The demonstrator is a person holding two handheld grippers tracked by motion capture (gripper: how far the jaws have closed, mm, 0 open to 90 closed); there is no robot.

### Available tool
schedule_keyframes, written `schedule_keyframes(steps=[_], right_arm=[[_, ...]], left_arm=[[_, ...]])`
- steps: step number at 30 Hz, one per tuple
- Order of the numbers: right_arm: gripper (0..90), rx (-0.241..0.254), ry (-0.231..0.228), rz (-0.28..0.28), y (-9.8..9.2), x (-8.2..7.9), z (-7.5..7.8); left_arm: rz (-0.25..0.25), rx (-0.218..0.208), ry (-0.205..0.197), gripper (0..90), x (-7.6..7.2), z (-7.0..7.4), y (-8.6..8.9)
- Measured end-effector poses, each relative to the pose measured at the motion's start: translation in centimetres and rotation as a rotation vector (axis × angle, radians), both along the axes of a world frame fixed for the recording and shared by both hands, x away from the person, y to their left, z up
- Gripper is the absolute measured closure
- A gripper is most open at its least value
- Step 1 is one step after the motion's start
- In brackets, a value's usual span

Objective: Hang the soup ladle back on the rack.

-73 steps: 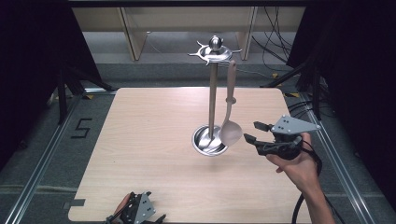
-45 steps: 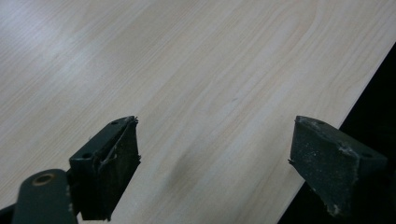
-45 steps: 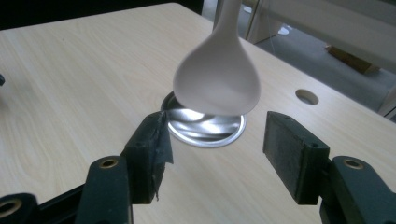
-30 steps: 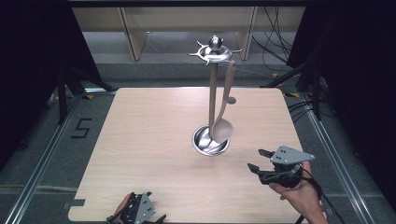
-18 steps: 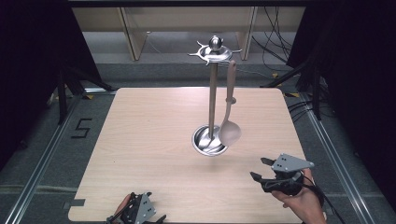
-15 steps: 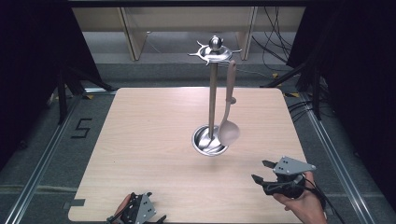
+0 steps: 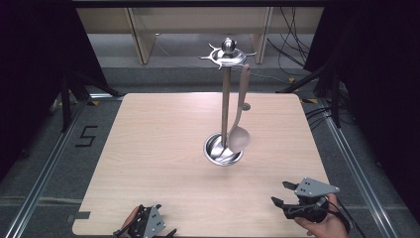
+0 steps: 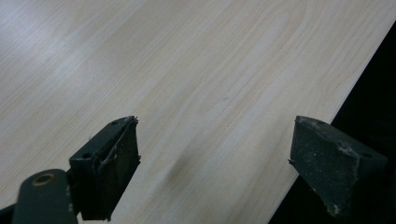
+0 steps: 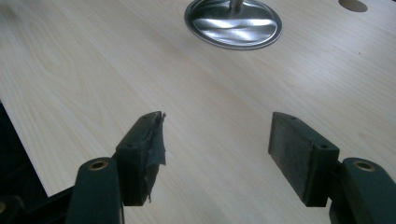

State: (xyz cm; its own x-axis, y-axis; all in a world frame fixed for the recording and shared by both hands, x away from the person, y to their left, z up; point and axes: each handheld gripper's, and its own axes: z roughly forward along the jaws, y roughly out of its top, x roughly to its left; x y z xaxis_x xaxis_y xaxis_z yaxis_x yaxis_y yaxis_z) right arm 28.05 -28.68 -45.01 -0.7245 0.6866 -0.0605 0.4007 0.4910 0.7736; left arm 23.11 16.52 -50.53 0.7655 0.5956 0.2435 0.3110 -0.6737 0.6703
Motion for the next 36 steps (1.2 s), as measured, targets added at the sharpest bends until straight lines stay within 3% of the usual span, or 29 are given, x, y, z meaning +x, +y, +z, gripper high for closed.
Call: schedule_keyframes(steps=[17,26,36], right_arm=[[28.1,0.013,0.043,-0.001,0.3,-1.3,-1.5],[27.7,-0.047,0.035,0.004,0.3,-2.3,-2.2],[27.2,-0.064,0.043,-0.014,-0.1,-3.4,-2.9]], left_arm=[[0.005,-0.005,0.001,14.8,0.0,-0.1,0.0],[0.002,-0.012,0.007,14.8,0.0,-0.1,0.0],[0.001,-0.009,0.003,14.8,0.0,-0.1,0.0]])
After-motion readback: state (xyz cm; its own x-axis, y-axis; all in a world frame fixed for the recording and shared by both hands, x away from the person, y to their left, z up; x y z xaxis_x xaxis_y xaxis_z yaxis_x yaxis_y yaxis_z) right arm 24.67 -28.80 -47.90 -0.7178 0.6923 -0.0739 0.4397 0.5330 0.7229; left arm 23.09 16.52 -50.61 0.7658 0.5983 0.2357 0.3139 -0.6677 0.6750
